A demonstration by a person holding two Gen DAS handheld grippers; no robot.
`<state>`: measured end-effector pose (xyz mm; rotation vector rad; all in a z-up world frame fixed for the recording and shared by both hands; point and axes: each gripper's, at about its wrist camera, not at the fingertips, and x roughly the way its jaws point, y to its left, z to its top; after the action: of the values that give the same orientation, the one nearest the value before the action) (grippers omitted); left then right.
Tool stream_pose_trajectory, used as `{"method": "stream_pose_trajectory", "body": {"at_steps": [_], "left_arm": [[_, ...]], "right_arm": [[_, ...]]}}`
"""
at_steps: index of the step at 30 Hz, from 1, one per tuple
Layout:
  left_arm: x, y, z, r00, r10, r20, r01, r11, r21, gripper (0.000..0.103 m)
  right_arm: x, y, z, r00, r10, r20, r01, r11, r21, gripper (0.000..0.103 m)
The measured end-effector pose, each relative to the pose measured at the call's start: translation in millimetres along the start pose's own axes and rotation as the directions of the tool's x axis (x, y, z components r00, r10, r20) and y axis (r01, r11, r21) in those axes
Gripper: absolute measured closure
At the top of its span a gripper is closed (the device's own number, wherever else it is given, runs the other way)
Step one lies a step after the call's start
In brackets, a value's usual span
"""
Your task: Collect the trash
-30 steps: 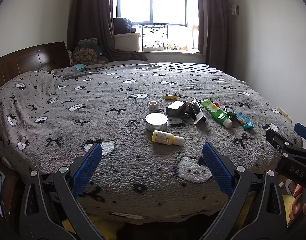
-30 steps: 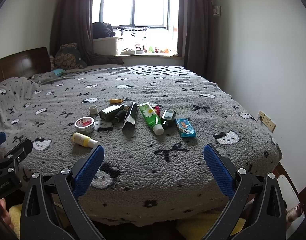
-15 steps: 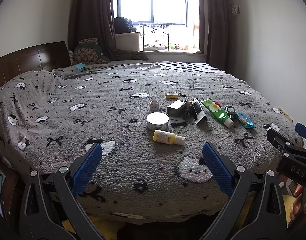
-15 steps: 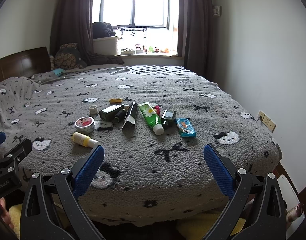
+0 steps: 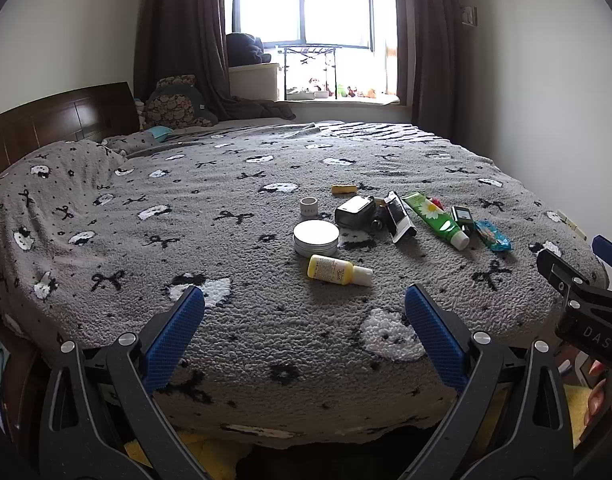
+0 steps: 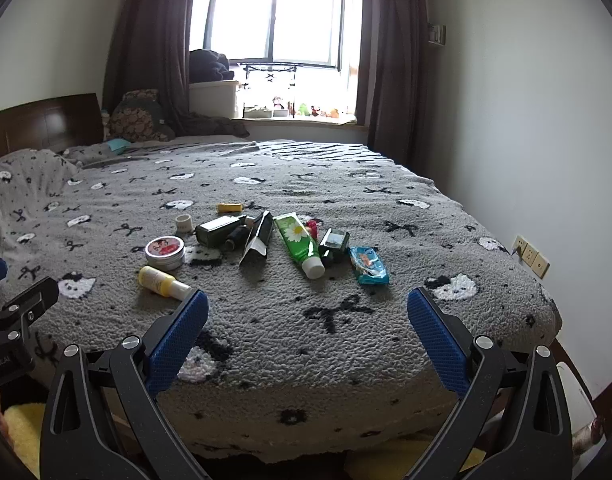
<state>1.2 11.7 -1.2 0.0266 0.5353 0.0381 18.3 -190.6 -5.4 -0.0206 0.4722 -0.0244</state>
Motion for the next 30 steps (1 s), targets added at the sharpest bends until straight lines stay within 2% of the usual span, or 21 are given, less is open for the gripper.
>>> {"method": "stream_pose_trajectory", "body": {"at_steps": [6, 11, 16, 22, 25, 28, 30], "left_arm": [[17.9, 3.0, -12.8, 0.999, -0.001, -0.038, 0.002, 1.0, 0.023, 0.008], [40.0, 8.3, -24.9, 0.996, -0.007, -0.09, 0.009, 1.0, 0.019, 0.008], [66.1, 3.5, -32.4, 0.992, -0.027, -0.126, 0.032, 0.999, 0.034, 0.008], [104.4, -7.1, -36.9, 0.98, -0.072, -0.187, 0.082, 0.996, 0.044, 0.008], [123.4, -10.0, -37.2, 0.974, -0.09, -0.208, 0.098, 0.995, 0.03, 0.008], [143.5, -16.2, -37.0, 0.967, -0.114, -0.229, 0.124, 0.992, 0.029, 0.008], [155.7, -22.1, -36.3, 0.965, -0.114, -0.236, 0.128, 0.991, 0.047, 0.008]], "right_arm": [[19.3, -15.6, -10.0, 0.997, 0.042, -0.07, -0.038, 0.998, 0.051, 0.003], [40.4, -30.3, -22.4, 0.993, -0.009, -0.117, 0.015, 0.998, 0.057, 0.003], [63.3, -46.9, -29.6, 0.985, -0.022, -0.17, 0.042, 0.993, 0.112, 0.003], [103.0, -69.3, -34.1, 0.972, -0.044, -0.23, 0.083, 0.984, 0.159, 0.003], [127.0, -80.6, -33.8, 0.968, -0.029, -0.251, 0.075, 0.982, 0.175, 0.003], [152.8, -84.4, -30.6, 0.965, -0.026, -0.261, 0.066, 0.987, 0.146, 0.004], [170.4, -84.9, -27.8, 0.963, -0.025, -0.268, 0.061, 0.99, 0.126, 0.011]]}}
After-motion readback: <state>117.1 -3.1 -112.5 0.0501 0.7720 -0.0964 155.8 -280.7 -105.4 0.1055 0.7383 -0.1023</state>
